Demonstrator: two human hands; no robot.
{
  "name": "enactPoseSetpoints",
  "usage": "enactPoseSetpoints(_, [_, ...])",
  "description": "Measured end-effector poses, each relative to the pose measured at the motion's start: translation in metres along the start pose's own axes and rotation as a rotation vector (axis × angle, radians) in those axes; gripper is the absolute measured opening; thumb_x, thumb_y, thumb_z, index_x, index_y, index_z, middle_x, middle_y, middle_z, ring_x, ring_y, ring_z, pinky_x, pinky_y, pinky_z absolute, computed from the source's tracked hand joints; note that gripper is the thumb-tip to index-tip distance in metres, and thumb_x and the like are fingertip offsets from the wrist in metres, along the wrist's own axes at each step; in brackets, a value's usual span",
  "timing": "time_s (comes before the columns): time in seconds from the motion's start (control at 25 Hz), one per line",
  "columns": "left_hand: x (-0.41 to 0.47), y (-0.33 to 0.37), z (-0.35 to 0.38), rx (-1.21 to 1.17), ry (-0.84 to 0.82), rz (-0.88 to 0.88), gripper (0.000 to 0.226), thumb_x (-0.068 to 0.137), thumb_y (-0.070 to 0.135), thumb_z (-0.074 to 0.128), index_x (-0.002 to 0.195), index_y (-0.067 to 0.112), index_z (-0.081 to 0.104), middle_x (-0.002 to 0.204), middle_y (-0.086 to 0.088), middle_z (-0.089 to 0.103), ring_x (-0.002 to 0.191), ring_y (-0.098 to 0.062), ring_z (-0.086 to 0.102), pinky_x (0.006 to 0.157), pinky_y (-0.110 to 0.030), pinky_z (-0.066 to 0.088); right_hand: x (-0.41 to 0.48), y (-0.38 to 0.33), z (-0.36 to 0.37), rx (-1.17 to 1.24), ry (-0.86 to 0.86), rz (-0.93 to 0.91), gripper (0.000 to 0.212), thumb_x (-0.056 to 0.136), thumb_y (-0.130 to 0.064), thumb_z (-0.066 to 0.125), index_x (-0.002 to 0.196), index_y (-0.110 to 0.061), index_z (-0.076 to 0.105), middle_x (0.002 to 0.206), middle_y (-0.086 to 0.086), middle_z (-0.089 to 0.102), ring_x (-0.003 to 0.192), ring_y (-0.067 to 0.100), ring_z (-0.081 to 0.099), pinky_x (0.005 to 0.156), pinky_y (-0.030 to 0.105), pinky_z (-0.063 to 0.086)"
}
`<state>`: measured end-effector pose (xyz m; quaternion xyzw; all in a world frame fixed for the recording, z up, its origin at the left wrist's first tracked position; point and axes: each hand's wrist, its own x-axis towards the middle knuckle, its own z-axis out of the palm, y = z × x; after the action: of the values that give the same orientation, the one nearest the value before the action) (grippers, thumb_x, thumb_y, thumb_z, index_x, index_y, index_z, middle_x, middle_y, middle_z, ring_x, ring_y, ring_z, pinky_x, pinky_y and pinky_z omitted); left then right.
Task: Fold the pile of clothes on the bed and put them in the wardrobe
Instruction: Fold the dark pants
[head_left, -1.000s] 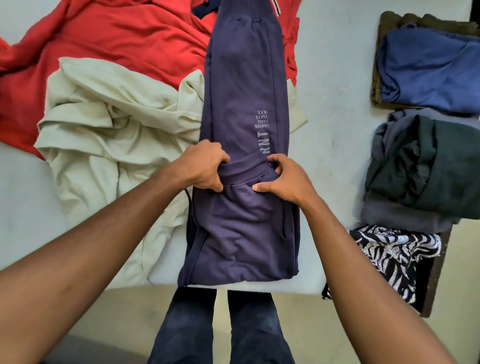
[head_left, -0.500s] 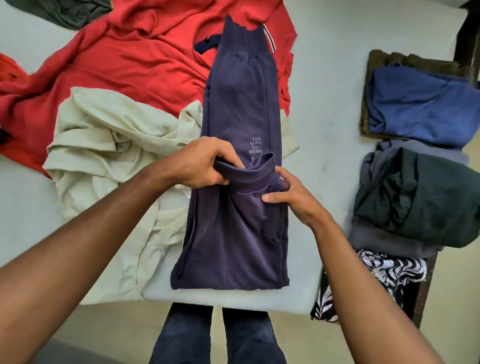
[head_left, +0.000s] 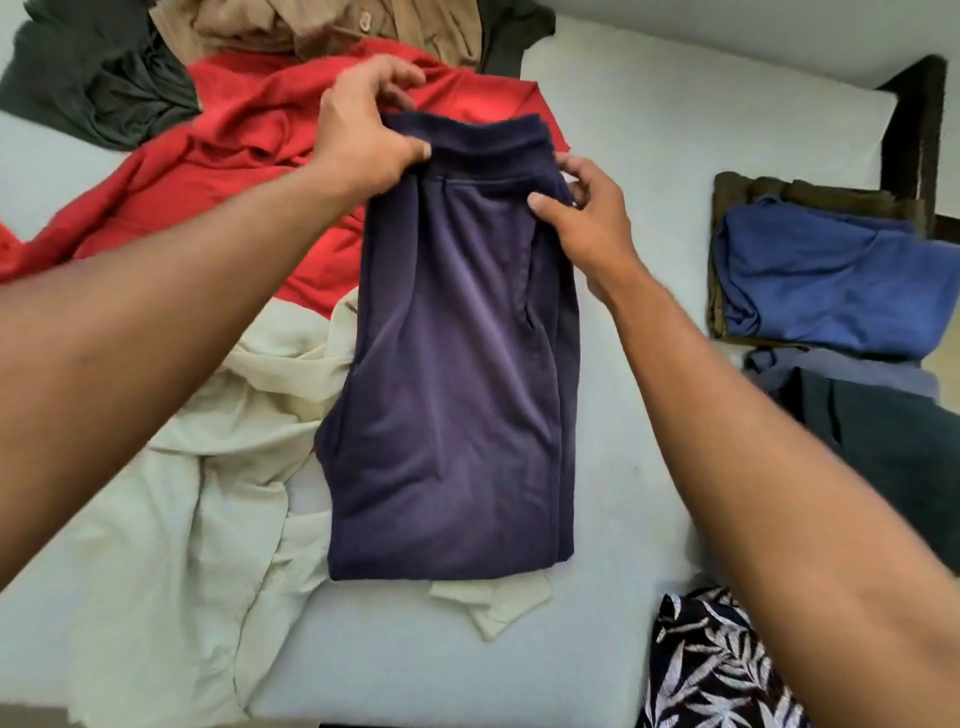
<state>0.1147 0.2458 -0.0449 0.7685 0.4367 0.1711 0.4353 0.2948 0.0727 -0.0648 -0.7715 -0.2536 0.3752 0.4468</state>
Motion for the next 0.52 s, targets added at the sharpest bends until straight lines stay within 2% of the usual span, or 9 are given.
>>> enactPoseSetpoints(0.04, [0.012,-0.002,0.004,0.054,0.054,0.018,0.057,0.066,0.023,0.071,0.123,0.017,0.064,0.114,0.003,0.062,0.105,-0.006,0.056,0.102,-0.023,0.047,0.015,0.004,0.004,-0.028,0.007,-0.001,0.060,0.081,-0.011,0.073,0.139,-0.009,0.058,0.102,-0.008,0.068,0.086,0.001,0.062,0.088,0.022,0.052])
enactPoseSetpoints(0.08, [0.017,-0.004,0.008,0.143,0.101,0.078,0.060,0.071,0.024,0.067,0.129,0.013,0.060,0.122,0.004,0.056,0.117,-0.009,0.051,0.111,-0.022,0.038,0.024,0.010,0.007,-0.045,0.001,0.003,0.069,0.086,-0.008,0.071,0.151,-0.012,0.046,0.121,-0.005,0.066,0.099,0.003,0.062,0.098,0.022,0.050])
enactPoseSetpoints(0.12, [0.013,-0.007,0.012,0.226,0.140,0.166,0.059,0.074,0.025,0.065,0.131,0.010,0.058,0.127,0.000,0.054,0.126,-0.016,0.047,0.118,-0.029,0.030,0.025,0.017,0.009,-0.050,-0.008,0.023,0.073,0.091,-0.008,0.069,0.156,-0.015,0.036,0.141,0.000,0.057,0.115,0.007,0.060,0.107,0.024,0.046])
enactPoseSetpoints(0.16, [-0.001,-0.011,0.017,0.273,0.168,0.245,0.056,0.077,0.023,0.063,0.130,0.007,0.059,0.128,-0.007,0.056,0.130,-0.025,0.048,0.121,-0.039,0.027,0.016,0.023,0.009,-0.056,0.019,0.048,0.072,0.094,-0.010,0.068,0.158,-0.018,0.034,0.151,0.003,0.050,0.124,0.012,0.057,0.112,0.028,0.043])
enactPoseSetpoints(0.24, [-0.057,-0.019,0.029,0.293,0.152,0.325,0.046,0.082,0.019,0.065,0.126,0.004,0.062,0.131,-0.020,0.056,0.134,-0.038,0.046,0.120,-0.050,0.026,-0.024,0.038,0.005,-0.150,0.179,0.004,0.055,0.093,-0.017,0.068,0.146,-0.019,0.053,0.140,-0.001,0.056,0.117,0.014,0.060,0.107,0.036,0.048])
enactPoseSetpoints(0.32, [-0.148,-0.030,0.043,0.339,0.002,0.409,0.045,0.086,0.024,0.068,0.126,0.004,0.064,0.140,-0.023,0.051,0.142,-0.041,0.037,0.118,-0.053,0.028,-0.092,0.064,-0.001,-0.322,0.215,-0.199,0.043,0.086,-0.016,0.072,0.128,-0.018,0.066,0.126,-0.005,0.062,0.110,0.018,0.061,0.100,0.041,0.050])
enactPoseSetpoints(0.4, [-0.254,-0.043,0.052,0.433,-0.182,0.452,0.052,0.084,0.033,0.072,0.130,0.008,0.065,0.146,-0.021,0.049,0.144,-0.039,0.037,0.117,-0.055,0.030,-0.176,0.094,-0.004,-0.473,0.040,-0.361,0.045,0.079,-0.017,0.078,0.123,-0.016,0.070,0.131,0.003,0.063,0.118,0.025,0.059,0.105,0.040,0.046])
enactPoseSetpoints(0.52, [-0.361,-0.075,0.048,0.591,-0.414,0.343,0.076,0.072,0.036,0.081,0.141,0.016,0.057,0.151,-0.019,0.045,0.143,-0.037,0.039,0.117,-0.053,0.031,-0.274,0.141,-0.011,-0.702,-0.284,-0.366,0.072,0.071,-0.027,0.082,0.139,-0.020,0.062,0.157,0.008,0.043,0.144,0.029,0.042,0.114,0.044,0.039])
